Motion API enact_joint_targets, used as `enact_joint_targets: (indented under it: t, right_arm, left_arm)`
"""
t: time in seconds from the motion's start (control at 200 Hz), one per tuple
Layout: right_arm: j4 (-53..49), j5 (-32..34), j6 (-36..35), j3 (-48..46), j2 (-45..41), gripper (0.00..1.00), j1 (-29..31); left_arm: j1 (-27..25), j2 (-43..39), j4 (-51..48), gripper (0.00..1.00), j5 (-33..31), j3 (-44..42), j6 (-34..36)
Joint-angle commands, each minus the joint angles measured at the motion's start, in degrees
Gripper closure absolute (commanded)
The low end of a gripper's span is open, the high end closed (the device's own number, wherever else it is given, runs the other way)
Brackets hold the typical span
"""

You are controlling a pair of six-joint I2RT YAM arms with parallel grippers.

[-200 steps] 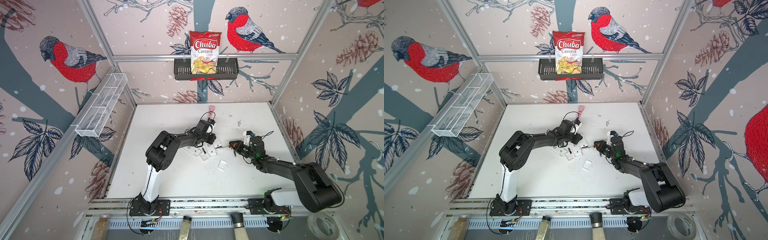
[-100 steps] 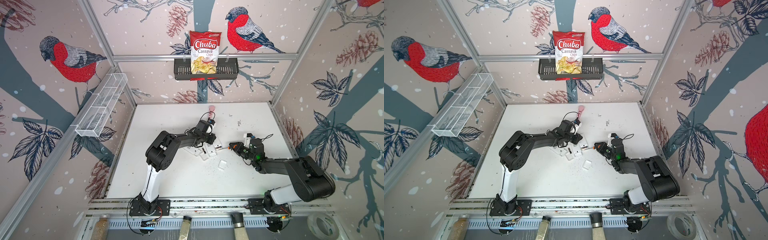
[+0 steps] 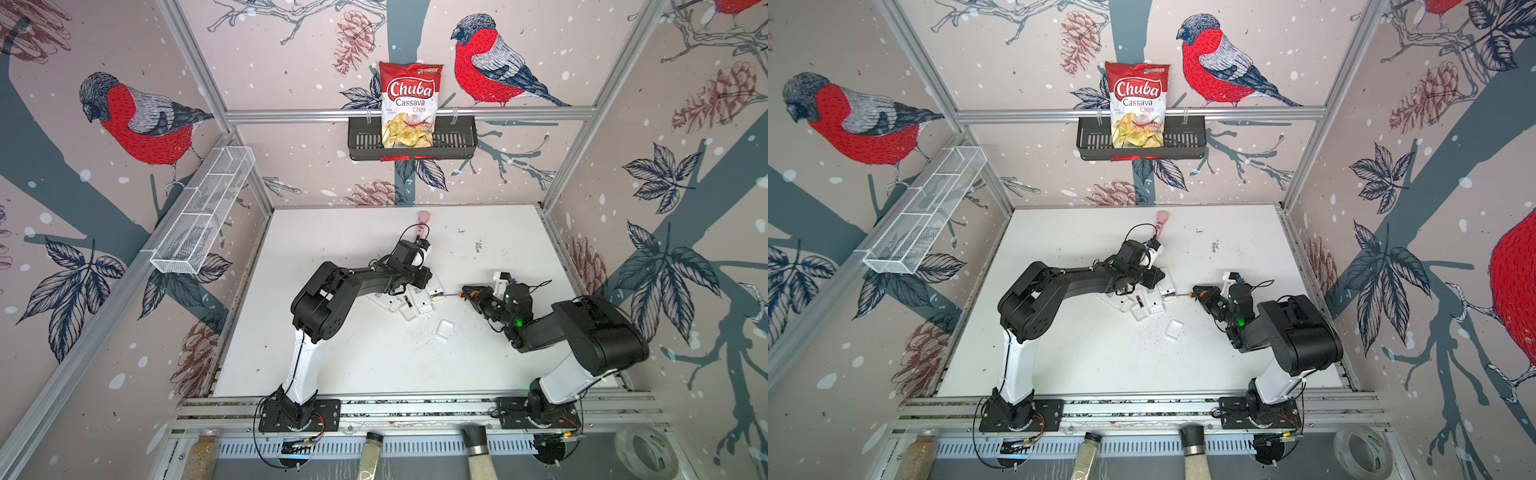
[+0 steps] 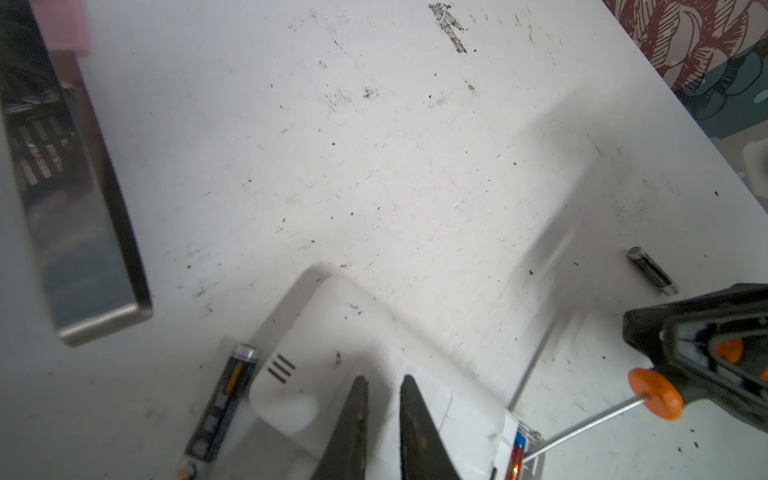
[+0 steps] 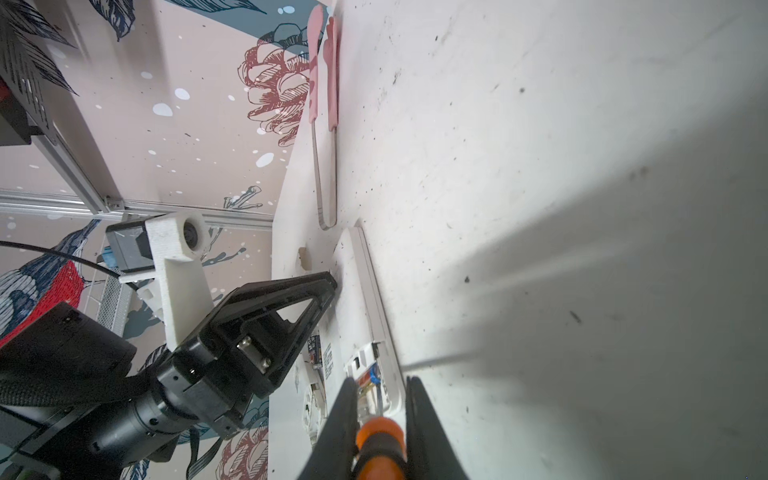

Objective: Unload the batteries from the remote control

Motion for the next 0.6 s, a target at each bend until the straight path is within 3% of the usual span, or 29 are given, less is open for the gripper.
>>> enact_joint_targets:
  t: [0.0, 0.38, 0.59]
  right_arm:
    - [3.2, 0.2, 0.6, 0.7, 0.2, 1.00, 0.4]
    - [15.5, -2.0, 5.7, 0.7, 9.2, 1.00, 0.8]
    - [15.3, -2.1, 5.5, 1.7, 9.1, 1.00, 0.9]
  left_arm:
    - [0.1, 0.3, -5.8, 0.82, -1.0, -0.4, 0.1]
    - [0.1, 0.5, -5.9, 0.82, -0.8, -0.5, 0.1]
    - [0.2, 0.3, -6.2, 0.82, -1.0, -0.3, 0.3]
